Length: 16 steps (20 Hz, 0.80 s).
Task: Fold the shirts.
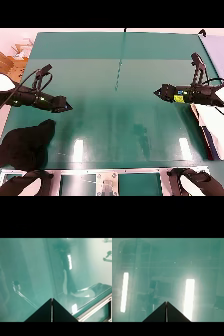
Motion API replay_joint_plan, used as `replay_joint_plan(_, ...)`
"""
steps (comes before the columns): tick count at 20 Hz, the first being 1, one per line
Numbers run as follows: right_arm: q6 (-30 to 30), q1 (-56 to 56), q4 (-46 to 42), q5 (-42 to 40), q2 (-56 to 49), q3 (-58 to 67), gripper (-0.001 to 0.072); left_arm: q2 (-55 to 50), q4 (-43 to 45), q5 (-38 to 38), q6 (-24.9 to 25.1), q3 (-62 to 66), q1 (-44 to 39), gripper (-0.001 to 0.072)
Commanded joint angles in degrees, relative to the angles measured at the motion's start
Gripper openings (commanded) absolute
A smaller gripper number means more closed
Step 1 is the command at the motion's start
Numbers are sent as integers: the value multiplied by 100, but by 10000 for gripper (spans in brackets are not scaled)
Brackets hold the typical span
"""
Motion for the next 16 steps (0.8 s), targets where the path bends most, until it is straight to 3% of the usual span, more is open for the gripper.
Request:
replay_joint_plan(1,2,7,0,0,-2,0,19,4,79,61,2,-2,-2,22)
replay_joint_plan(3,2,7,0,0,-2,0,19,4,177,81,0,-2,-2,21)
replay_joint_plan(5,2,7,0,0,-2,0,19,7,643,-199,-321,11,-2,20)
replay_joint_plan(13,2,7,0,0,-2,0,19,17,4846,-1930,-2297,-776,-2,24)
replay_joint_plan(14,2,7,2,0,-2,0,19,15,5027,-1963,-2310,-968,-2,165)
replay_joint_plan(15,2,7,0,-2,-2,0,19,11,5123,-1921,-2321,-1150,-2,610)
replay_joint_plan(16,2,7,0,-2,-2,0,19,13,5272,-1812,-2417,-1303,-2,708)
